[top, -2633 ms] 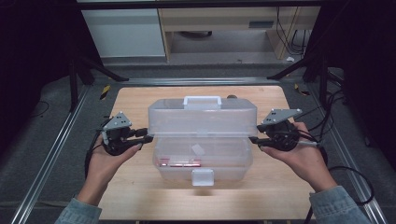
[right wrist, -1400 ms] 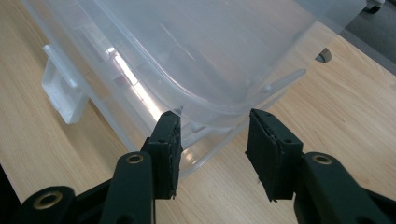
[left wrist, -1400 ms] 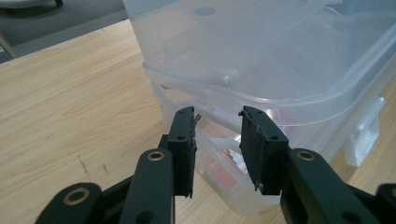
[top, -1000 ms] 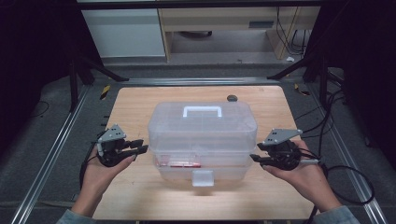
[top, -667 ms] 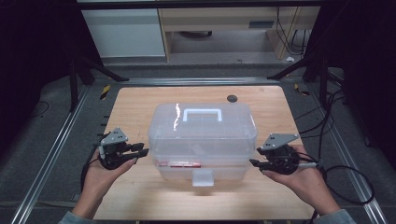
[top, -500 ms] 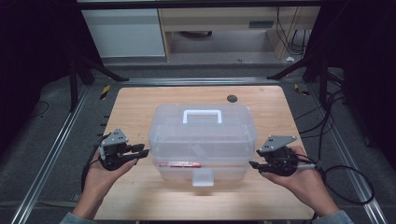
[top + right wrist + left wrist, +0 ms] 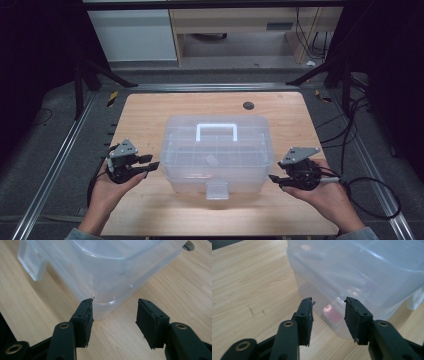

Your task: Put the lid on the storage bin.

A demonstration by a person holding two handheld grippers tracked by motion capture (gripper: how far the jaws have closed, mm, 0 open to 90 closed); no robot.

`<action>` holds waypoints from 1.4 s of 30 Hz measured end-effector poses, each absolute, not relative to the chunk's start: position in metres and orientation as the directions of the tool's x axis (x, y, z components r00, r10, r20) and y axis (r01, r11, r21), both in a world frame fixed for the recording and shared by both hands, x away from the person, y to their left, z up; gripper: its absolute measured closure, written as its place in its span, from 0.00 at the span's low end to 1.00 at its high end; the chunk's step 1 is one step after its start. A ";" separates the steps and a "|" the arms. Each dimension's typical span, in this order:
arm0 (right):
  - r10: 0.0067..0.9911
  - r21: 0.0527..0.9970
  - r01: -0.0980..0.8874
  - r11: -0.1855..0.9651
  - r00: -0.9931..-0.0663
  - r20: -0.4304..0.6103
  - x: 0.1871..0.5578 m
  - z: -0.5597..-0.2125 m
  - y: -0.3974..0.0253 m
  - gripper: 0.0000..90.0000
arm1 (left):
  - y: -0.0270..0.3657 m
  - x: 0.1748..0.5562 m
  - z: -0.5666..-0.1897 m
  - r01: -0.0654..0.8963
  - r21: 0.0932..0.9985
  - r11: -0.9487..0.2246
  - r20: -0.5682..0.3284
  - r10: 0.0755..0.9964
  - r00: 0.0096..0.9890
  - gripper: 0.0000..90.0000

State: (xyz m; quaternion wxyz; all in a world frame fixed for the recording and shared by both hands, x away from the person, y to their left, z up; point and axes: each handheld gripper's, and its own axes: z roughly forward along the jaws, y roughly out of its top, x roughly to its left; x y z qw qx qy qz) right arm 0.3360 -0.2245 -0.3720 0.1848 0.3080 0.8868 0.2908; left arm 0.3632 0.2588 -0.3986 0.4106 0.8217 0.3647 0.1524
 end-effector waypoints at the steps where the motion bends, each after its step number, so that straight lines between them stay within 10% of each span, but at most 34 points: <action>1: 0.654 0.630 0.439 0.641 -0.742 -0.149 0.336 -0.372 -0.225 0.52 | 0.259 0.363 -0.399 0.474 0.786 -0.397 -0.049 0.724 0.688 0.62; 19: 0.725 0.604 0.505 0.617 -0.664 -0.185 0.347 -0.383 -0.239 0.30 | 0.269 0.375 -0.415 0.550 0.730 -0.405 0.014 0.814 0.581 0.17; 42: 0.866 0.600 0.649 0.467 -0.473 -0.162 0.383 -0.411 -0.273 0.29 | 0.281 0.399 -0.447 0.636 0.655 -0.408 0.020 0.851 0.525 0.07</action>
